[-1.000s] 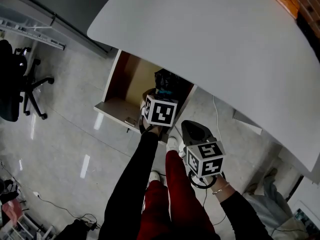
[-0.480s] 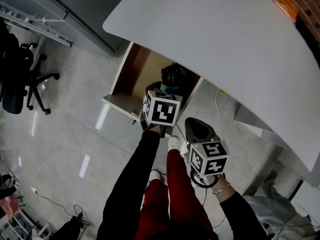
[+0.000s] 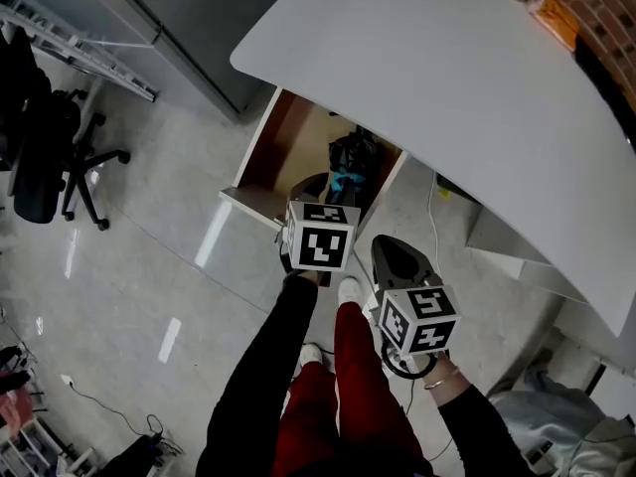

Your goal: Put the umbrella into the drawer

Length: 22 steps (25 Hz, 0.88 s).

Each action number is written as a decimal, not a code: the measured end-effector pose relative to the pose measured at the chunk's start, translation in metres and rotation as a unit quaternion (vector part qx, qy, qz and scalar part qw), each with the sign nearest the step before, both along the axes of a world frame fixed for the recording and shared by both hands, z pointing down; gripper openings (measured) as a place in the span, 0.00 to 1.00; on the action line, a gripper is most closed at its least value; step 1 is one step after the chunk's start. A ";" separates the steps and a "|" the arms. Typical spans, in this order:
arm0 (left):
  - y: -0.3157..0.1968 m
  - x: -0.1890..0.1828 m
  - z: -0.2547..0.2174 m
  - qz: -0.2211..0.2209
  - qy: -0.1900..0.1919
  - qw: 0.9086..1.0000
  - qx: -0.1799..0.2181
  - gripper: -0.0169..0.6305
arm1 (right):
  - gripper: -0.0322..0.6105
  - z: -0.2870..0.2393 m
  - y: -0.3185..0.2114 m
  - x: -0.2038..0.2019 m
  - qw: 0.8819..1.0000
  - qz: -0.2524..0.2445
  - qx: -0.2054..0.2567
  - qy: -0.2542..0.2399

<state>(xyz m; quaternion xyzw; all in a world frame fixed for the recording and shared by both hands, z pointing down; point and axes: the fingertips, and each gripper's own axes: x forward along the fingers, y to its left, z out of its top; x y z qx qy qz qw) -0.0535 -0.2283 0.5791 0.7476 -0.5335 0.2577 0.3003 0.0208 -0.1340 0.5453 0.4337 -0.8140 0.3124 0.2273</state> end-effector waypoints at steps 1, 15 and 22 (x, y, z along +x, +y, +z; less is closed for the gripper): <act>0.004 0.000 -0.004 -0.001 -0.001 1.000 0.003 0.25 | 0.06 -0.004 0.001 0.001 1.000 0.001 0.003 -0.002; 0.039 -0.007 -0.080 -0.006 0.028 0.997 0.076 0.03 | 0.06 -0.055 0.022 -0.004 0.998 0.009 0.057 -0.029; 0.070 -0.015 -0.118 -0.006 0.041 0.993 0.112 0.03 | 0.06 -0.085 0.040 -0.013 0.995 0.005 0.090 -0.037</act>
